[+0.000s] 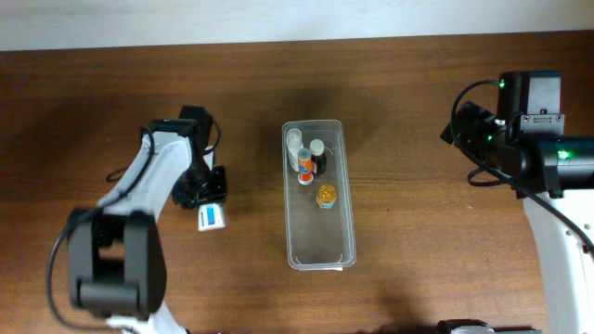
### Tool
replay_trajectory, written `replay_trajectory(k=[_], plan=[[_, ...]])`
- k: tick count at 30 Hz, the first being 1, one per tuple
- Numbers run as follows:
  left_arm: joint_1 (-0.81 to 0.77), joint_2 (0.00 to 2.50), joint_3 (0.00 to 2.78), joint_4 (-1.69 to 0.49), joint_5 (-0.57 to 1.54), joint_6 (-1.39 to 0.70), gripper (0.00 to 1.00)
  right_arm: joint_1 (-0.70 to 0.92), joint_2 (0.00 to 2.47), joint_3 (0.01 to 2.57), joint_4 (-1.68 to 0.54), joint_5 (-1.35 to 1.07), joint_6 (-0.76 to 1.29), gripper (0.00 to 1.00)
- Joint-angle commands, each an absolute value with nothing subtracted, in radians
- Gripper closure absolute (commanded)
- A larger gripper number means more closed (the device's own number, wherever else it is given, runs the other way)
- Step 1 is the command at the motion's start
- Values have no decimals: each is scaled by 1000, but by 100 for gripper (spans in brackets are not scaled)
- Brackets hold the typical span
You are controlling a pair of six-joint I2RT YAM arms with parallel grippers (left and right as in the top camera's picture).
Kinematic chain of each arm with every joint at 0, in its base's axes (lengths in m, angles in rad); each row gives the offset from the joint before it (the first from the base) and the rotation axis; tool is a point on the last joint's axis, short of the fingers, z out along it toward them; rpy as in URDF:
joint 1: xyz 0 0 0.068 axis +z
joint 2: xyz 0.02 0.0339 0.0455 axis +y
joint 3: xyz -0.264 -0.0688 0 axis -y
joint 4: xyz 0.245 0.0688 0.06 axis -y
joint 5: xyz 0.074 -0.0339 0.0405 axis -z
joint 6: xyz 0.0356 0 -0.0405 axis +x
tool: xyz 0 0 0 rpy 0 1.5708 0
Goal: Pack container
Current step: 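Carry the Panadol box over the container and lower it inside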
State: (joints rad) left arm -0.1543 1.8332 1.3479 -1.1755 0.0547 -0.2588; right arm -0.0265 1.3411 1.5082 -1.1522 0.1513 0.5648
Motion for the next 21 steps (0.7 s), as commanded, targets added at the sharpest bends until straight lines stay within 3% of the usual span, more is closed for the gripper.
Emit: replay_trajectory(k=[1, 8, 21], plan=[[-241, 1684, 1394, -1214, 94, -324, 59, -33, 1343, 1519, -1153, 149, 566, 2], [-477, 1515, 1394, -1220, 90, -502, 60, -33, 1343, 1519, -1153, 149, 566, 2], [-738, 1560, 1394, -1025, 78, -632, 67, -33, 1343, 1519, -1153, 150, 566, 2]])
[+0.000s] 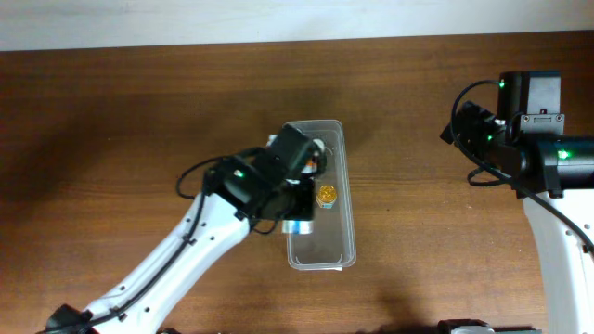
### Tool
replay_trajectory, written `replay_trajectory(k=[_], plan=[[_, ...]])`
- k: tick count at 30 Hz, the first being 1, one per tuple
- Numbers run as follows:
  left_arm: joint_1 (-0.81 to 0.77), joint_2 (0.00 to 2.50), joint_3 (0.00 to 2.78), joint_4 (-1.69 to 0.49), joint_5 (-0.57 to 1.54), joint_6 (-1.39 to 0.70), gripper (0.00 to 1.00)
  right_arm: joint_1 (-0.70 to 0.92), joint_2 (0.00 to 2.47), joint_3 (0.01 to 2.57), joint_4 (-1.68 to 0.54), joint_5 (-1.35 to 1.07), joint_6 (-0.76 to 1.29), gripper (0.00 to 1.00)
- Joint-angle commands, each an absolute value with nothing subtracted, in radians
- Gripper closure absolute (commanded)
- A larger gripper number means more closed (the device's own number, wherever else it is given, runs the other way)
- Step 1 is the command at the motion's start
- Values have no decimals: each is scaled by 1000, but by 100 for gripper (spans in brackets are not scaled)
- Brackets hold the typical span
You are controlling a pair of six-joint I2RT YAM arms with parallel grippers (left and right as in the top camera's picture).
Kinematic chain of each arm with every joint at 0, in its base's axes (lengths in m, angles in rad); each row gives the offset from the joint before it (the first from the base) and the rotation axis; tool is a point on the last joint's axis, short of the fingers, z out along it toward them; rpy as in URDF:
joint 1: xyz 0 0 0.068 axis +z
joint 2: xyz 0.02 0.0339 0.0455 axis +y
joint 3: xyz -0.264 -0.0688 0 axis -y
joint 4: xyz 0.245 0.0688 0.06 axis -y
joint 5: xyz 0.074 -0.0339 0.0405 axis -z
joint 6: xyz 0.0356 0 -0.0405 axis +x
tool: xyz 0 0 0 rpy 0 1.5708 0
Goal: Pack container
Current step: 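Carry the Panadol box over the container and lower it inside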
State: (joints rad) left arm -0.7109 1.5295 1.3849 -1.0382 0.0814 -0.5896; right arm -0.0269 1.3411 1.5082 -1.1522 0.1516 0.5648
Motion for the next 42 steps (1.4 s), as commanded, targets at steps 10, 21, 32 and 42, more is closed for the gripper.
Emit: replay_trajectory(k=[10, 21, 32, 42], plan=[[-824, 1691, 1394, -1025, 72, -641, 67, -33, 1343, 1519, -1153, 149, 566, 2], [-842, 1841, 1394, -1022, 38, -676, 67, -33, 1343, 1519, -1153, 149, 566, 2], [-842, 1870, 1392, -1026, 31, -790, 65, -33, 1343, 1519, -1153, 149, 566, 1], [-842, 1870, 1391, -1029, 30, -838, 42, -33, 1343, 1519, -1153, 149, 566, 1]])
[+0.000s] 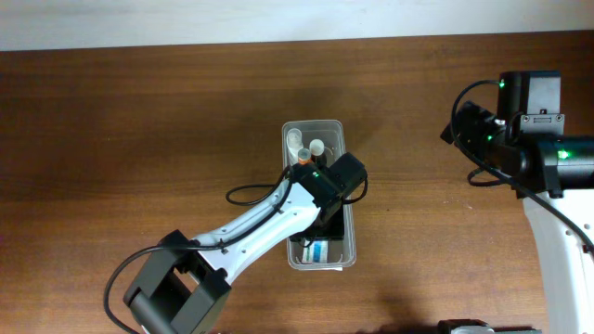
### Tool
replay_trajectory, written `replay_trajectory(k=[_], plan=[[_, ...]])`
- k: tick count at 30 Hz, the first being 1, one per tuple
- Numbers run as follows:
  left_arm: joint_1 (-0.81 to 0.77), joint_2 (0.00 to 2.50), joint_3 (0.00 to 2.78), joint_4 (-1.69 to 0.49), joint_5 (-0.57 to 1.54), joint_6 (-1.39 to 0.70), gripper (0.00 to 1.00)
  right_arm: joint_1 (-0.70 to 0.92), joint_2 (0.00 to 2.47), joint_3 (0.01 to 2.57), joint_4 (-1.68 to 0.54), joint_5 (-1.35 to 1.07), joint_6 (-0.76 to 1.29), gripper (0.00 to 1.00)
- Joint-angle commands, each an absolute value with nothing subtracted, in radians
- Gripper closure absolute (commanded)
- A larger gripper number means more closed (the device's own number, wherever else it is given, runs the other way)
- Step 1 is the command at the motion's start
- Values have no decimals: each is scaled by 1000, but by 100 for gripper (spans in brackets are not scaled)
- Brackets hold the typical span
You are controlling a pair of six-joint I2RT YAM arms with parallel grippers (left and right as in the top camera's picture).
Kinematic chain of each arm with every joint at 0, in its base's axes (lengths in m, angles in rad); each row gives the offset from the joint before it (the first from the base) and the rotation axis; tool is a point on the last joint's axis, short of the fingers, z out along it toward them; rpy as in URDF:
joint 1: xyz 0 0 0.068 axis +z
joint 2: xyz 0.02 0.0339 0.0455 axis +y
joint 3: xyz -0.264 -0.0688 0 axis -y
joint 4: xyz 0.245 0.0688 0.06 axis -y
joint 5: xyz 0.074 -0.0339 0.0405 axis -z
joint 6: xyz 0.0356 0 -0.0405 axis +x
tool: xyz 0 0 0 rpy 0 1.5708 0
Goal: Pack container
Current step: 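Carry the Panadol box over the container and lower it inside, then release the Panadol box and withdraw the left gripper leftward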
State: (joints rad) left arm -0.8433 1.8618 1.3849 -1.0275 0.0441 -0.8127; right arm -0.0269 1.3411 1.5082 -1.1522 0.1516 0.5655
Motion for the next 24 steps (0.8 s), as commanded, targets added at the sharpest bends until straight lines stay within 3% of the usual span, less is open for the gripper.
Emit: replay_trajectory(k=[1, 15, 24], plan=[[-842, 1870, 1391, -1029, 30, -838, 42, -33, 1343, 1519, -1153, 149, 566, 2], [-808, 1742, 1464, -1064, 6, -762, 42, -33, 1343, 1519, -1153, 149, 566, 2], [-739, 1459, 1614, -1273, -403, -746, 34, -33, 1343, 1519, -1153, 149, 566, 1]])
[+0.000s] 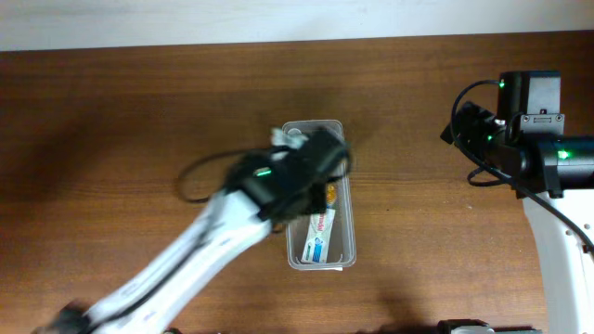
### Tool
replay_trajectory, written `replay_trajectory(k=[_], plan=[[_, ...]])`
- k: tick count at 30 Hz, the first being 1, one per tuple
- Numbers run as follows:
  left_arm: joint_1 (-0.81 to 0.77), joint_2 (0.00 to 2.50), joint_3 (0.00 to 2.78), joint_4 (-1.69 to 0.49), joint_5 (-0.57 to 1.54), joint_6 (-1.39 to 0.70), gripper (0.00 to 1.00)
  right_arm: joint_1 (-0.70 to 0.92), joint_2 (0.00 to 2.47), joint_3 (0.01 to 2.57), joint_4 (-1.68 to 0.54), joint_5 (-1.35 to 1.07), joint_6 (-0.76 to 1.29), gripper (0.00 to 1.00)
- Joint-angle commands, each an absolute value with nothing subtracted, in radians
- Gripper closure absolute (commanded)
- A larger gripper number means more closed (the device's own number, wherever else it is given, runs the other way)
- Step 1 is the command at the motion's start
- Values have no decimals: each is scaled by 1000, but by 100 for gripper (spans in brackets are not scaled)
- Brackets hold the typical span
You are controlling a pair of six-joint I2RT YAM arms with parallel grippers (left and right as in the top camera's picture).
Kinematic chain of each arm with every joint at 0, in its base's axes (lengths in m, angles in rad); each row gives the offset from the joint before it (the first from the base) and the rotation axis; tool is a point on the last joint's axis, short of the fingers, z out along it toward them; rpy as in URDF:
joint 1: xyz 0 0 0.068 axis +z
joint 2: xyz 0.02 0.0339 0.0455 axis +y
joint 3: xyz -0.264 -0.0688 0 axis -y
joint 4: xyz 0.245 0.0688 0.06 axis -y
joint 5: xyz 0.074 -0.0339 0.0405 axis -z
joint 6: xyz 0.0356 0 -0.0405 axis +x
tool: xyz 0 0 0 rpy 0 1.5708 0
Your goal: Pack container
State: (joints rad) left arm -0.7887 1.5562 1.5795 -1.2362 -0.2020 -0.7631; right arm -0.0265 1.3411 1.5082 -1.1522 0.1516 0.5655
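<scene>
A clear plastic container (351, 243) stands mid-table in the overhead view. A white toothpaste tube (317, 237) lies loose in its near half. An orange-capped item (327, 193) shows in the middle, and small bottles at the far end are mostly hidden by my left arm. My left gripper (314, 165) is motion-blurred above the container's far left part; it holds nothing and is clear of the tube. My right gripper (457, 130) stays folded at the right edge, its fingers not discernible.
The brown wooden table (139, 121) meets a pale wall strip along the far edge. My right arm's base and white link (557, 241) occupy the right side. My blurred left arm (186, 269) crosses the near-left area.
My left gripper was low over the container's near half with the tube under it. Now the tube lies free there, and the gripper has moved back toward the far left of the container.
My left gripper held the white tube on the table left of the container. It was then at the container's left rim with the tube, then over the near half inside. Now the tube rests in the container and the arm is withdrawn. The right arm never moved.
</scene>
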Motion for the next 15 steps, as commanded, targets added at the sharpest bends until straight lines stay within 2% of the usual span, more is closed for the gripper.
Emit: replay_trajectory(k=[1, 3, 5, 7, 9, 15], plan=[[-707, 1423, 1617, -1295, -445, -746, 34, -33, 1343, 1519, -1153, 149, 566, 2], [-634, 1359, 1618, -1335, -522, -746, 33, -33, 1343, 1519, -1153, 149, 566, 2], [-548, 1304, 1618, -1369, -592, -736, 22, -33, 1343, 1519, -1153, 149, 566, 1], [-464, 1260, 1618, -1374, -618, -677, 6, -33, 1343, 1519, -1153, 149, 566, 2], [-386, 1224, 1618, -1374, -618, -624, 1, -33, 1343, 1519, -1153, 149, 566, 1], [-252, 1185, 1618, -1393, -591, -589, 0, -33, 1343, 1519, -1153, 149, 566, 2]])
